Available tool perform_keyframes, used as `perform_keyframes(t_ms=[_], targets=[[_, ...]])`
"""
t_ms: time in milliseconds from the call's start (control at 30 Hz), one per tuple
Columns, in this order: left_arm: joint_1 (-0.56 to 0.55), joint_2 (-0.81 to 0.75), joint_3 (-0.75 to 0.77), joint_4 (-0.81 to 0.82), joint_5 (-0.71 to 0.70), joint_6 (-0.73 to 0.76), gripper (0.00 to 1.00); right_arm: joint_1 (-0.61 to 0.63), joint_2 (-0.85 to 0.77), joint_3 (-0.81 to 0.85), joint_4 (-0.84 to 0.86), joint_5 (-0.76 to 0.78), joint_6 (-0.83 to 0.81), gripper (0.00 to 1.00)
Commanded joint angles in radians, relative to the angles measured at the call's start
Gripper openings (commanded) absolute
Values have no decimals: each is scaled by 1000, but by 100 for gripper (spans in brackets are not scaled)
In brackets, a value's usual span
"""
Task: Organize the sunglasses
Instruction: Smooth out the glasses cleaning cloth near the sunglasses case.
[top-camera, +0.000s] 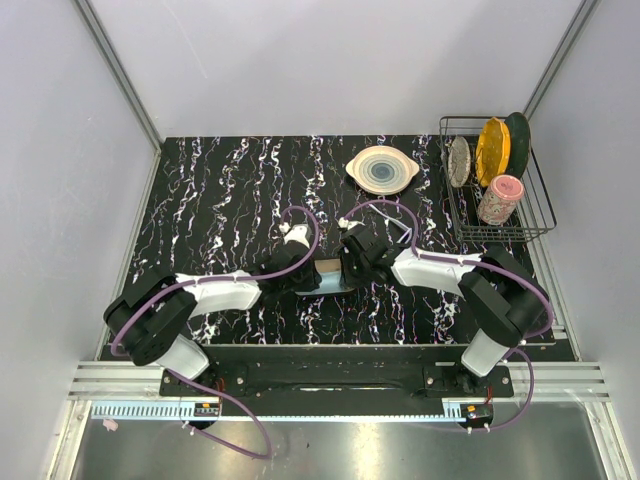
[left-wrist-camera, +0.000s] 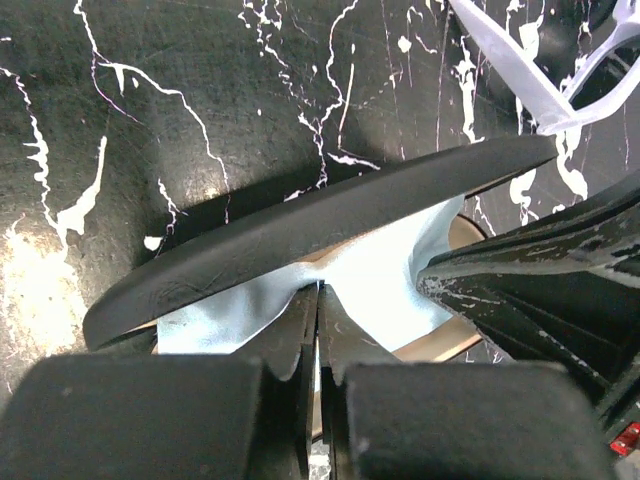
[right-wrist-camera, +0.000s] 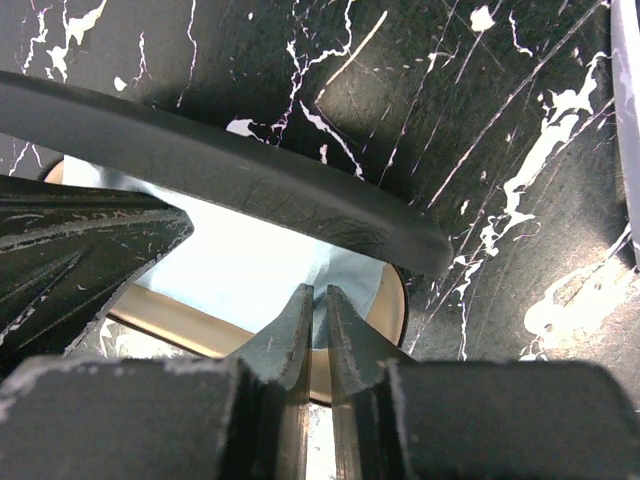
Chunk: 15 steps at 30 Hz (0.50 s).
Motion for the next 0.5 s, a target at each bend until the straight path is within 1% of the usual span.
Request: perform_keyframes(t_ms=[0, 133, 233, 400, 467], targets=[[-5, 16, 2, 66, -60, -39, 1, 15, 9, 12, 4, 39, 4, 15], [-4, 17, -7, 40, -107, -63, 1, 18, 6, 4, 5, 39, 7, 15], [-5, 16, -4, -9, -135, -79, 1, 21, 5, -2, 8, 39, 10, 15], [-4, -32, -25, -60, -178, -97, 2, 20, 3, -10, 11, 45, 16, 14], [-4, -59, -30, -92, -193, -109, 4, 20, 2, -13, 8, 51, 18, 14]])
